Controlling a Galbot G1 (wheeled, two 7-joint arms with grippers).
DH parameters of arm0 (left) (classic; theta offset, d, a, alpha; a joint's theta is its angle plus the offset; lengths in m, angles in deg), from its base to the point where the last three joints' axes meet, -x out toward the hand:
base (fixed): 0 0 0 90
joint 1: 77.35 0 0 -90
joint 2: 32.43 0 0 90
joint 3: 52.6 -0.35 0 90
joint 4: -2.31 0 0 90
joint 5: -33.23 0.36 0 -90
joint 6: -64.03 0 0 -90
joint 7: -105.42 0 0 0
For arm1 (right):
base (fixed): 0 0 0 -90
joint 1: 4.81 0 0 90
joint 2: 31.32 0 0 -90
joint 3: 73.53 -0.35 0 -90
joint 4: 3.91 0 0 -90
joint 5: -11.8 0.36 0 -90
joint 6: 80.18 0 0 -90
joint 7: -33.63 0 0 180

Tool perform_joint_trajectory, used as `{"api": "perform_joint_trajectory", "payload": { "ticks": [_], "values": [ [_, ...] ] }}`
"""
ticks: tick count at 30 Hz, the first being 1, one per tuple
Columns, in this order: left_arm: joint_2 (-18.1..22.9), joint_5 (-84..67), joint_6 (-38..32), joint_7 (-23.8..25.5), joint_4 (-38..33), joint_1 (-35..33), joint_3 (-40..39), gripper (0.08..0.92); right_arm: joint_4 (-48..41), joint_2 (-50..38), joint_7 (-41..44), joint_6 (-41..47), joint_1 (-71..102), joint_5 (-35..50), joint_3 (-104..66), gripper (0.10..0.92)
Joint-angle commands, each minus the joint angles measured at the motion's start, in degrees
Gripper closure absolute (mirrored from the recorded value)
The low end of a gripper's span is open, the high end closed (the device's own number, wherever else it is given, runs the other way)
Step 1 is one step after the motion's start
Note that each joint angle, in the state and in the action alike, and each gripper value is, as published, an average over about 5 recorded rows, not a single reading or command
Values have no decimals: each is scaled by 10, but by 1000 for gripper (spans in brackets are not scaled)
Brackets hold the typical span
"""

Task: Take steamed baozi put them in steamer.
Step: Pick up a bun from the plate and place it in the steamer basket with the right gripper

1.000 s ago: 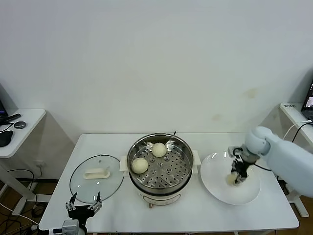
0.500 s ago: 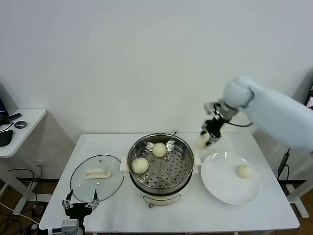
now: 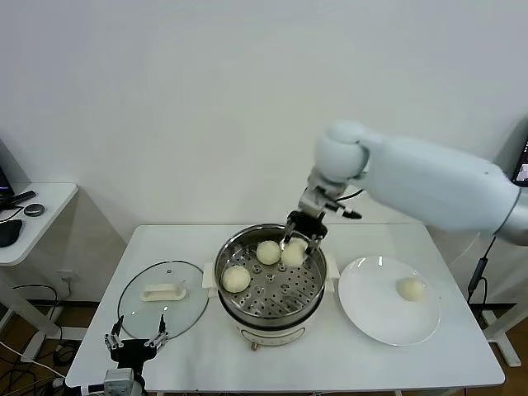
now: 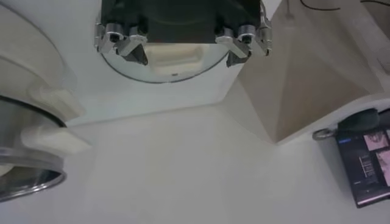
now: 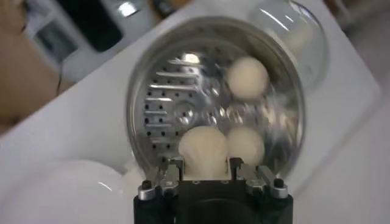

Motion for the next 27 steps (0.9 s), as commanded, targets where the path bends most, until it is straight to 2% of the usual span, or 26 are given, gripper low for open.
{"api": "perform_joint_trajectory", "payload": {
  "ticks": [1,12,27],
  "values": [
    [2,3,-1,-1,-2,0,-2,177,73,73,-40,-146,-9,-119,81,558],
    [2,-1,-1,0,-2,5,-2,177,41,133,-41,-148,19,-129,94,558],
    [4,-3,-1,0,4,8,-3,177,21,150,-29,-128,52,-146,93,554]
  ]
}}
